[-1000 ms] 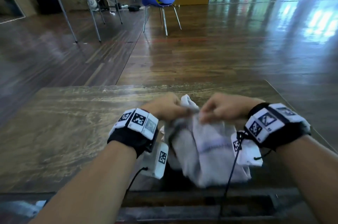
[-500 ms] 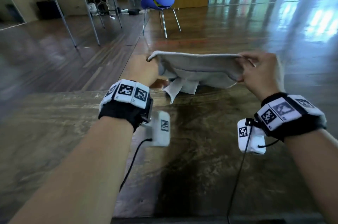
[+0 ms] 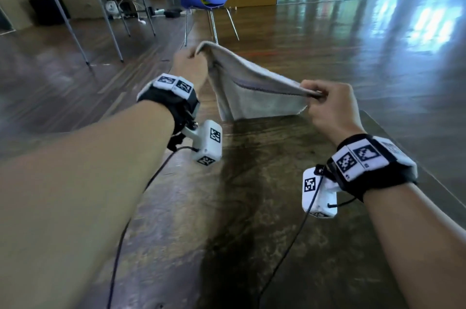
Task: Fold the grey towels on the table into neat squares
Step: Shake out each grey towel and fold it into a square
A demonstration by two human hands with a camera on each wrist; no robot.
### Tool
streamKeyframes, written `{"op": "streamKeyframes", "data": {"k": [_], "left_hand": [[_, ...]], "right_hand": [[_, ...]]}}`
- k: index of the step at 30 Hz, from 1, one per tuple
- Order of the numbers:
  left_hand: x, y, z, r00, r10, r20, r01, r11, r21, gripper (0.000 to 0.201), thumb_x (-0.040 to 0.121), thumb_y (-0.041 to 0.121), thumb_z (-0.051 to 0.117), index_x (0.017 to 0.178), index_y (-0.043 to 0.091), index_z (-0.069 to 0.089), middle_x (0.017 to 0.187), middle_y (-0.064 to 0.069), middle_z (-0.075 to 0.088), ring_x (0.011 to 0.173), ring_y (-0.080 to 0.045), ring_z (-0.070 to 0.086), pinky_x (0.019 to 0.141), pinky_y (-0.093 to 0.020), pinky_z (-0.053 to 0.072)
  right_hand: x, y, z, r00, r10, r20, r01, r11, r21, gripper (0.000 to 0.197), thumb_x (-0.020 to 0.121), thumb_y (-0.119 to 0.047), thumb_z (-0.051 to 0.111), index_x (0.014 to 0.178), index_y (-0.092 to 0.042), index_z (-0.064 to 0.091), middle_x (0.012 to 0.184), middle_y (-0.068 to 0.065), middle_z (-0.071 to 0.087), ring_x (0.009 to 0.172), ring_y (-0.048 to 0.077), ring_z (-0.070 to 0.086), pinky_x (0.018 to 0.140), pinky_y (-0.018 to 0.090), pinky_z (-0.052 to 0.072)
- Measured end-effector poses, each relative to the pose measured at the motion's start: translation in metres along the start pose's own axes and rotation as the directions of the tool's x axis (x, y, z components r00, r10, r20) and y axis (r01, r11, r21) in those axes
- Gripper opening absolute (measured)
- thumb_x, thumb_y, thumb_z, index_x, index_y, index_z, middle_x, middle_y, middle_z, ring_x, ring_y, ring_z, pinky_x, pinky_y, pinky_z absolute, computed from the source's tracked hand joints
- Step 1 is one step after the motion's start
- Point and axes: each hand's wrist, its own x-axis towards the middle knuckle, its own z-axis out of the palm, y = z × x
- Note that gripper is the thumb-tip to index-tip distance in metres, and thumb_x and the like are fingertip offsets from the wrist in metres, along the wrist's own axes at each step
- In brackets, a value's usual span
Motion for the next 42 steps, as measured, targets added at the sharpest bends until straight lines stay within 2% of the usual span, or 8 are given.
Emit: {"op": "streamKeyframes", "data": {"k": [9,14,18,25,30,35,38,42], "left_hand": [[-0.041,-0.004,-0.067,0.954,0.283,-0.098,-0.263,0.948,0.179,0.027,0.085,0.011,0.048,0.086,0.011,0.075,0.072,0.000,0.059,0.064,-0.008,0.045,0.056,-0.023,0.035],[-0.061,-0.020,-0.100,0.973,-0.009,0.230,-0.148,0.741,0.655,0.025,0.096,0.010,0.050,0.073,0.005,0.058,0.067,-0.013,0.051,0.065,-0.022,0.044,0.049,-0.028,0.027],[-0.094,-0.011,-0.120,0.894,-0.221,0.389,-0.214,0.553,0.805,0.040,0.101,0.024,0.052,0.064,0.011,0.053,0.058,-0.005,0.042,0.053,-0.018,0.036,0.049,-0.029,0.024],[-0.141,0.036,-0.167,0.831,-0.199,0.519,-0.284,0.651,0.704,0.017,0.099,0.018,0.058,0.093,0.014,0.072,0.053,0.007,0.040,0.047,-0.006,0.031,0.042,-0.015,0.027],[-0.186,0.067,-0.206,0.836,-0.204,0.509,-0.200,0.751,0.629,0.018,0.096,0.029,0.064,0.092,0.017,0.077,0.045,0.010,0.048,0.033,-0.003,0.035,0.038,-0.011,0.026],[-0.232,0.082,-0.233,0.770,-0.306,0.559,-0.189,0.728,0.659,0.048,0.094,0.037,0.064,0.094,-0.011,0.068,0.090,-0.031,0.068,0.071,-0.028,0.064,0.070,-0.036,0.055],[-0.260,0.089,-0.248,0.699,-0.392,0.599,-0.098,0.776,0.623,0.041,0.092,0.032,0.068,0.085,-0.008,0.068,0.082,-0.020,0.071,0.074,-0.025,0.071,0.068,-0.033,0.061],[-0.287,0.095,-0.269,0.528,-0.470,0.707,0.054,0.850,0.525,0.029,0.092,0.025,0.068,0.064,0.016,0.072,0.064,0.003,0.070,0.058,-0.009,0.068,0.055,-0.017,0.053]], "right_hand": [[-0.006,-0.024,0.001,0.971,-0.241,0.007,0.240,0.969,0.050,0.033,0.094,0.003,0.056,0.119,-0.008,0.073,0.125,-0.005,0.068,0.122,0.006,0.061,0.108,0.021,0.044],[-0.015,-0.028,-0.005,0.970,-0.240,0.049,0.245,0.950,-0.195,0.030,0.087,-0.003,0.058,0.101,-0.018,0.080,0.096,0.001,0.079,0.098,0.020,0.071,0.092,0.020,0.047],[-0.037,-0.029,-0.025,0.974,-0.148,0.170,0.199,0.917,-0.345,0.022,0.091,-0.015,0.062,0.098,-0.027,0.078,0.086,0.001,0.075,0.089,0.030,0.067,0.083,0.043,0.057],[-0.084,-0.056,-0.088,0.951,-0.169,0.259,0.214,0.964,-0.157,0.009,0.091,-0.019,0.072,0.091,-0.026,0.076,0.082,-0.011,0.074,0.083,0.012,0.069,0.078,0.034,0.054],[-0.131,-0.090,-0.138,0.877,-0.184,0.445,0.228,0.973,-0.047,0.023,0.093,-0.015,0.069,0.086,-0.037,0.070,0.079,-0.013,0.072,0.067,-0.003,0.061,0.065,0.015,0.046],[-0.168,-0.128,-0.173,0.761,-0.069,0.645,0.118,0.992,-0.034,0.011,0.094,-0.013,0.067,0.086,-0.018,0.073,0.079,0.006,0.073,0.072,0.021,0.066,0.067,0.018,0.053],[-0.182,-0.144,-0.191,0.618,0.029,0.786,0.022,0.998,-0.054,0.014,0.088,-0.022,0.070,0.093,-0.010,0.074,0.087,0.016,0.075,0.077,0.028,0.072,0.068,0.027,0.060],[-0.192,-0.151,-0.201,0.423,0.102,0.900,-0.080,0.994,-0.075,0.017,0.088,-0.029,0.069,0.095,-0.017,0.078,0.088,0.009,0.076,0.073,0.016,0.071,0.062,0.019,0.053]]}}
